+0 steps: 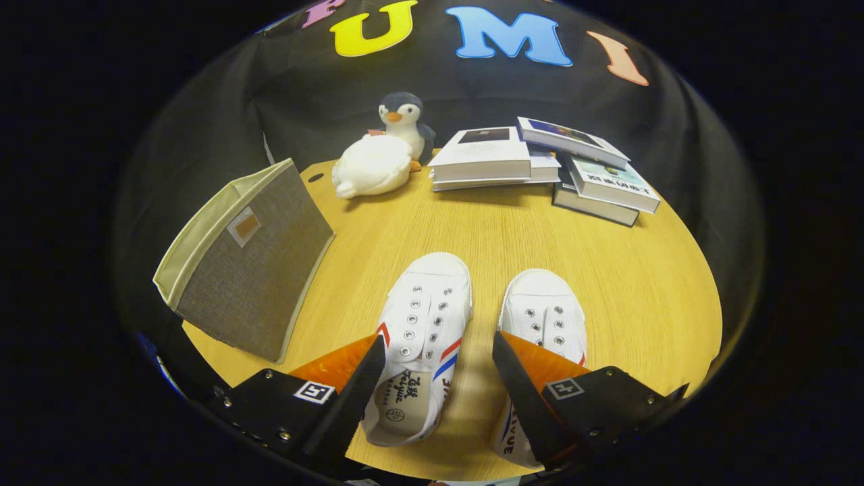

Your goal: Open the storage box then place both shoes into the box .Put the left shoe in first, then the right shoe, with the right side of both shoes facing outward in a uniform manner.

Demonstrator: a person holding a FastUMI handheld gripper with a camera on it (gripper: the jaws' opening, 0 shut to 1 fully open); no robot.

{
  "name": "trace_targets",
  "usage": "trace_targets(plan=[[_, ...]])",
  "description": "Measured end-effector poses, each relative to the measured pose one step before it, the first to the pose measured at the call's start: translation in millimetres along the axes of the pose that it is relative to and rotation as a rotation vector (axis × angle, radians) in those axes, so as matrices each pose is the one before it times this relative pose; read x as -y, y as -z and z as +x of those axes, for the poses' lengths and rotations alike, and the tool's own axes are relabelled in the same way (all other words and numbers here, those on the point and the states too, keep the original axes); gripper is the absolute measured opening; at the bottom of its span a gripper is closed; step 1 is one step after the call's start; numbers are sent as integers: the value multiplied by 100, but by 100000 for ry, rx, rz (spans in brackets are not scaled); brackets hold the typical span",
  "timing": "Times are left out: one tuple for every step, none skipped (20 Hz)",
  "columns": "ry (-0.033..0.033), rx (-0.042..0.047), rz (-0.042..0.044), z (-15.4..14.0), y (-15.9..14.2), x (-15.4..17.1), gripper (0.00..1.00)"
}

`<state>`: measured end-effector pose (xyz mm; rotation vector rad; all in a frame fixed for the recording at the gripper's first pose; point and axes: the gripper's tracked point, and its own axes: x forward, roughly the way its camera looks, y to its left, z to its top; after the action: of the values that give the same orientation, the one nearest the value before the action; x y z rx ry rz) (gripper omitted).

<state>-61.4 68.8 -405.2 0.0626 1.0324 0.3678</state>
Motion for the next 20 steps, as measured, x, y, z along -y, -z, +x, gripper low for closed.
trace_targets(plan=[[-189,-1151,95,231,362,-28,98],[-40,-659,441,310,215,-6,98],[81,-756,366,276,176,40,98],[288,-789,208,219,217,80,98],[626,-942,49,200,247,192,97],[716,-1256,110,215,312,196,91],[-518,-1445,1141,142,363,-85,86],[-663,-808,1426,157,242,-159,81],[-579,-398,1346,127,60,-75,81],[-1492,-501,811,-81,0,-224,81],[-1026,-95,1710,-168,-53,-376,80],[820,-484,871,563,203,145,61],[-19,-944,1038,75,180,-22,41],[-140,-489,949,-5,-35,15,42],[-320,-1345,888,52,113,-17,42],[1484,482,3061,-617,-186,518,43],[-582,-1304,4180,517,262,-102,29],[-75,-321,2802,-7,20,-202,16],[818,-620,696,-285,74,145,16],[78,2589,3671,295,-478,-116,9]])
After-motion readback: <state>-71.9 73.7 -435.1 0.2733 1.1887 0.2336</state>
